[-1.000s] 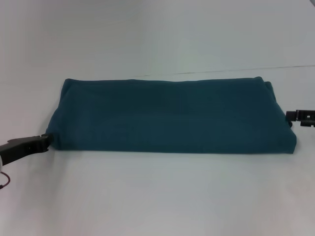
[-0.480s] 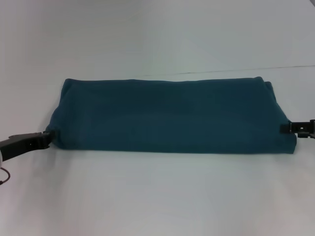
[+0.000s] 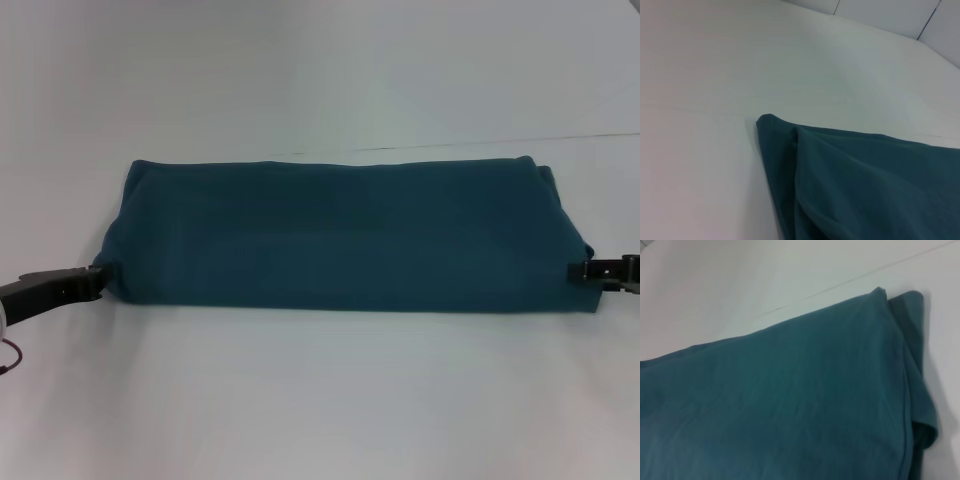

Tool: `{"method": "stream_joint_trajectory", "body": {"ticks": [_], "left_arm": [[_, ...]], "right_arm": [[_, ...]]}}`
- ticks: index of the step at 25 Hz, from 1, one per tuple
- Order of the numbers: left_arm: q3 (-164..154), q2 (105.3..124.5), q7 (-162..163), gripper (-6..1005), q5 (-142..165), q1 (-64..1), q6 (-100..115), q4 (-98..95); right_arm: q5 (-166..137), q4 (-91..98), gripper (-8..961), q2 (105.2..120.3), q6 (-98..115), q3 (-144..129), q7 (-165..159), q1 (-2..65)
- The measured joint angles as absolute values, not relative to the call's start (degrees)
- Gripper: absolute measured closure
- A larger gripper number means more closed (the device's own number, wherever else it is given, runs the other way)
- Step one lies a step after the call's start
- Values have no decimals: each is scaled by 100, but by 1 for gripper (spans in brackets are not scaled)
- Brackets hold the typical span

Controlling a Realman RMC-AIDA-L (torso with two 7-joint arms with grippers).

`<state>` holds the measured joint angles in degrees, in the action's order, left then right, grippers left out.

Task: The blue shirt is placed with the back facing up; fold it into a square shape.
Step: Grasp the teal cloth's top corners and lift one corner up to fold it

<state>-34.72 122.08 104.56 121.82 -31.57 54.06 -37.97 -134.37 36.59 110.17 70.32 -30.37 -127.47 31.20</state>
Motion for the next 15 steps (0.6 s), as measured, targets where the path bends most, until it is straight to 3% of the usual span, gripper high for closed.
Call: {"method": "stream_joint_trajectory", "body": {"ticks": [7, 15], "left_arm": [[-3472, 12194, 10463, 999, 12182, -3156, 5405, -3808], [-3472, 12190, 10468, 999, 12182, -3153, 5401, -3831]], "right_arm": [[-13487, 3502, 320, 11031, 6908, -3028, -12769, 3190], [-13341, 3498, 658, 11039, 6892, -2979, -12717, 3205]]}}
